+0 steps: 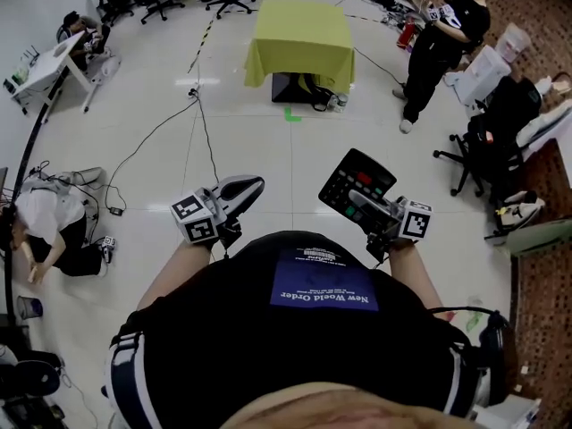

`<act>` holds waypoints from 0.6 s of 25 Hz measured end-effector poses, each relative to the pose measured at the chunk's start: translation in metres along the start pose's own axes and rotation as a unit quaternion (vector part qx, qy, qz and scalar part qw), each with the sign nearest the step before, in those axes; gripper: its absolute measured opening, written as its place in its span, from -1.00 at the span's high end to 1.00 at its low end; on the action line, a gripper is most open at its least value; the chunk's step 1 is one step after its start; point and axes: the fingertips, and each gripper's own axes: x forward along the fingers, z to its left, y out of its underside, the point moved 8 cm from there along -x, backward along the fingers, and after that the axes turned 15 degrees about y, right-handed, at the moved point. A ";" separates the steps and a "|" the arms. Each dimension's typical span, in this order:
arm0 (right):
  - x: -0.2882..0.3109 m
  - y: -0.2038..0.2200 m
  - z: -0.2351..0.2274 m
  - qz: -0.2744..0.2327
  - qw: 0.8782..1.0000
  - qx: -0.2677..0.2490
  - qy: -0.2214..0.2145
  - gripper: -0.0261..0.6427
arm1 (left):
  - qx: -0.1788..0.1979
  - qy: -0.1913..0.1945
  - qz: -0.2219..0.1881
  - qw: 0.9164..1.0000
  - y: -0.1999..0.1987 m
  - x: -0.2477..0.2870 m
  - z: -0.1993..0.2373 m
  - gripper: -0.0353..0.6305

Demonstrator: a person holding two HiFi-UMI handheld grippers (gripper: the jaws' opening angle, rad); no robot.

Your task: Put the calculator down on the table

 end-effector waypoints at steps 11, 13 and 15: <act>0.086 -0.029 -0.026 0.039 0.999 0.011 0.017 0.73 | -0.024 0.001 -0.005 1.000 -0.012 -0.032 0.080 0.88; 0.095 -0.040 -0.042 0.045 0.999 0.013 0.017 0.74 | -0.024 -0.004 -0.003 1.000 -0.012 -0.028 0.092 0.88; 0.103 -0.055 -0.057 0.049 0.999 0.015 0.002 0.74 | -0.023 -0.016 -0.002 1.000 -0.014 -0.020 0.104 0.88</act>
